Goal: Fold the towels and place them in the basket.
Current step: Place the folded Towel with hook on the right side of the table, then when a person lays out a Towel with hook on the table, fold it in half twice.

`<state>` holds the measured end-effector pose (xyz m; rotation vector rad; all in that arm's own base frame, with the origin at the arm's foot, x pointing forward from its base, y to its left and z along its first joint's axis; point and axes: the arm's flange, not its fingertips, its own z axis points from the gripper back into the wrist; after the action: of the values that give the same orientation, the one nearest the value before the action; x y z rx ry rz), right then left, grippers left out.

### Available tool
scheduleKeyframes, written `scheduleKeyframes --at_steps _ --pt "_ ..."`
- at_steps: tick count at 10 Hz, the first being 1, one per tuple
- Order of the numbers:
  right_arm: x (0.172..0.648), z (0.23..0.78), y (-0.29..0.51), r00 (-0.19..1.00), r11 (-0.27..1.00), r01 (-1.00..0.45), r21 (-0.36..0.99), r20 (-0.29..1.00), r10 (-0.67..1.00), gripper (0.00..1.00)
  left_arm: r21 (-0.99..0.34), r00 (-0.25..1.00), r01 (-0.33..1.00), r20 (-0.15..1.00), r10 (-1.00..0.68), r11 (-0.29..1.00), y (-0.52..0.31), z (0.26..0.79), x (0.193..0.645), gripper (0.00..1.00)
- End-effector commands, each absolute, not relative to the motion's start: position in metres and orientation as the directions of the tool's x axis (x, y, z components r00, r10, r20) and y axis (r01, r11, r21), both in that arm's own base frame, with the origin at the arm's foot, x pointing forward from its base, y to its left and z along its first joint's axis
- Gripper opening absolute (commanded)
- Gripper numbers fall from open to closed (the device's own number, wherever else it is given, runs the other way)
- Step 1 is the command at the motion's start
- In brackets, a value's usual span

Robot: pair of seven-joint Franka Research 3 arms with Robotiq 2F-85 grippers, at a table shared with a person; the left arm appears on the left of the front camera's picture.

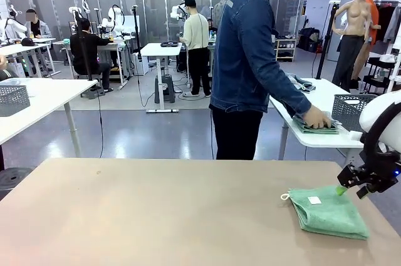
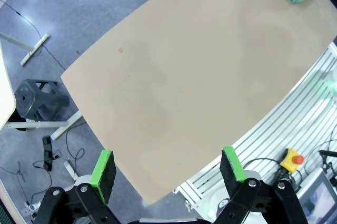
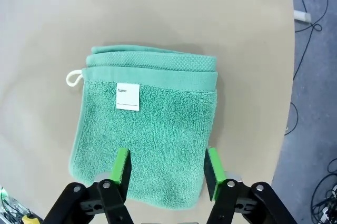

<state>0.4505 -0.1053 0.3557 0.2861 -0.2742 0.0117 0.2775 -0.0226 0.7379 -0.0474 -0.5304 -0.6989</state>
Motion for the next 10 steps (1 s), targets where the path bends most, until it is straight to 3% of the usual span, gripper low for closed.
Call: scheduleKeyframes --at_steps 1,9,10 --pt "0.454 0.356 -0.106 0.965 0.959 -0.051 0.280 0.262 -0.025 0.70 0.144 0.625 0.635 0.482 -0.614 0.759 -0.022 0.735 0.276 1.00" --pt "0.451 0.356 -0.105 0.963 0.960 -0.050 0.277 0.269 -0.027 0.70 0.144 0.625 0.635 0.482 -0.614 0.759 -0.022 0.735 0.276 1.00" --pt "0.451 0.390 -0.105 0.950 0.959 -0.070 0.275 0.310 -0.019 0.70 0.144 0.625 0.635 0.482 -0.614 0.759 -0.022 0.735 0.276 1.00"
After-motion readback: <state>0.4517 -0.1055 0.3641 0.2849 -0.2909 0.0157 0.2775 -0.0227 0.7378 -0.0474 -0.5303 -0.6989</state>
